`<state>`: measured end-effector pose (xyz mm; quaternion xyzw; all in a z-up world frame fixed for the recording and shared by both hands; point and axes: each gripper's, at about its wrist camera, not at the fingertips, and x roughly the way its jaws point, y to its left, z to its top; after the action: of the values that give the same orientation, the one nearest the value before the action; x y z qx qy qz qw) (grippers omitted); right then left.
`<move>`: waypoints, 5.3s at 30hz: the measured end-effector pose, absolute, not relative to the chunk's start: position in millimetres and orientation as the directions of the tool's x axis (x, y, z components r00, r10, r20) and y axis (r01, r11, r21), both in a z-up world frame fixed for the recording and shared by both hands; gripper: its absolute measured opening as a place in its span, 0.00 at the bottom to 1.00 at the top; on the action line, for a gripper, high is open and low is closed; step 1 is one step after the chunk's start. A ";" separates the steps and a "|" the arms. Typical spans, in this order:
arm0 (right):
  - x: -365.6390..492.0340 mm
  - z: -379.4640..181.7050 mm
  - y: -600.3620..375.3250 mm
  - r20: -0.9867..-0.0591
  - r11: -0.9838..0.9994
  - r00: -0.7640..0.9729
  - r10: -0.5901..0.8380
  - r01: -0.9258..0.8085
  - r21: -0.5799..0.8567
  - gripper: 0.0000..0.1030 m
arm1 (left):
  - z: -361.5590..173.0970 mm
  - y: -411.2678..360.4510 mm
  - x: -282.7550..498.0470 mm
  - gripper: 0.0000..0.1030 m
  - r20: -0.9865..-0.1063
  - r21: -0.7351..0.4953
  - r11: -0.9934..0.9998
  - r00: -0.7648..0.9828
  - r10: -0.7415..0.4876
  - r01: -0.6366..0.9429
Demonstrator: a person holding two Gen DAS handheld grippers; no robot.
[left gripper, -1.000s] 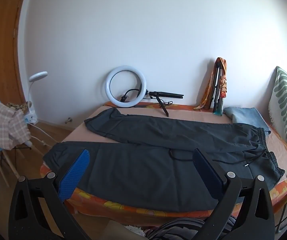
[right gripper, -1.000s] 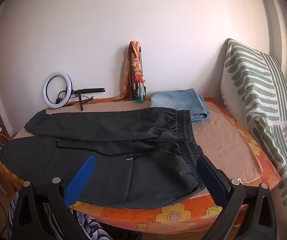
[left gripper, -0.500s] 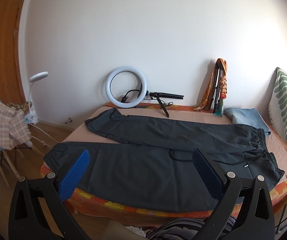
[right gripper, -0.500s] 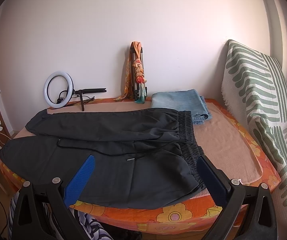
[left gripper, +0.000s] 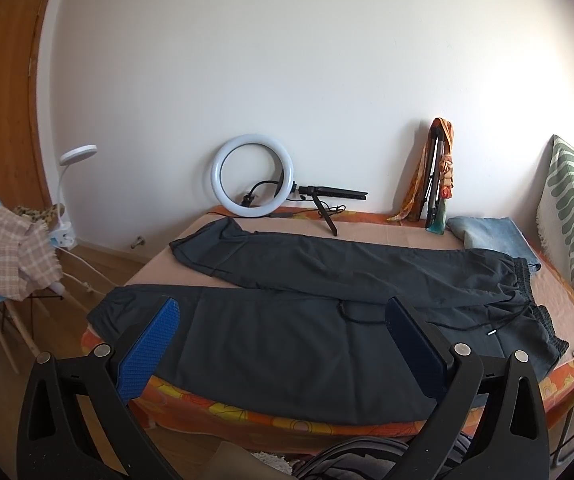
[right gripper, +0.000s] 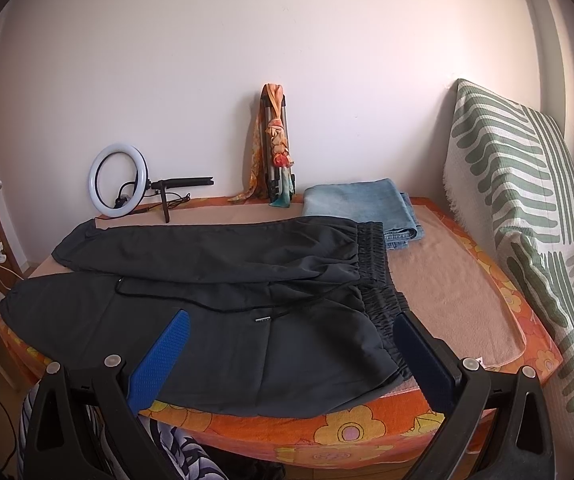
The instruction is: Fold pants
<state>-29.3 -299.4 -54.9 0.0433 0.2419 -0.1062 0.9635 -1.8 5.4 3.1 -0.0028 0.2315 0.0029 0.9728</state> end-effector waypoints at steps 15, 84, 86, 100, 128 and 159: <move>-29.4 -55.8 -298.7 -0.476 0.974 0.861 -0.181 0.223 0.034 1.00 | 2.7 5.5 -1.7 0.99 -0.452 -0.004 1.000 0.892 0.004 -0.007; 258.2 -36.8 -233.7 -0.579 0.981 0.803 0.143 -0.193 -0.027 0.92 | -46.6 204.2 268.0 0.68 -0.624 -0.151 0.988 0.779 -0.063 -0.040; 274.0 -41.4 -231.7 -0.598 0.976 0.784 0.167 -0.216 -0.012 0.90 | -50.4 217.0 292.7 0.64 -0.642 -0.174 0.983 0.763 -0.070 -0.055; 393.5 -91.8 -222.8 -0.726 0.961 0.652 0.218 -0.272 0.045 0.82 | -100.1 246.3 416.8 0.61 -0.749 -0.241 0.963 0.654 -0.104 -0.123; 516.9 -171.6 -175.7 -0.837 0.906 0.511 0.194 -0.420 -0.046 0.96 | -171.8 211.1 481.4 0.31 -0.832 0.013 0.998 0.554 0.042 -0.056; 344.7 -54.7 -127.2 -0.684 0.798 0.608 0.403 -0.599 -0.062 0.00 | -95.0 287.9 366.6 0.12 -0.613 -0.262 0.955 0.788 -0.053 -0.140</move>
<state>344.7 -127.2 -54.7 -0.1438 0.3406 0.2832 0.8849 366.6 287.9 -95.0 -0.1482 0.3245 0.0234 0.9339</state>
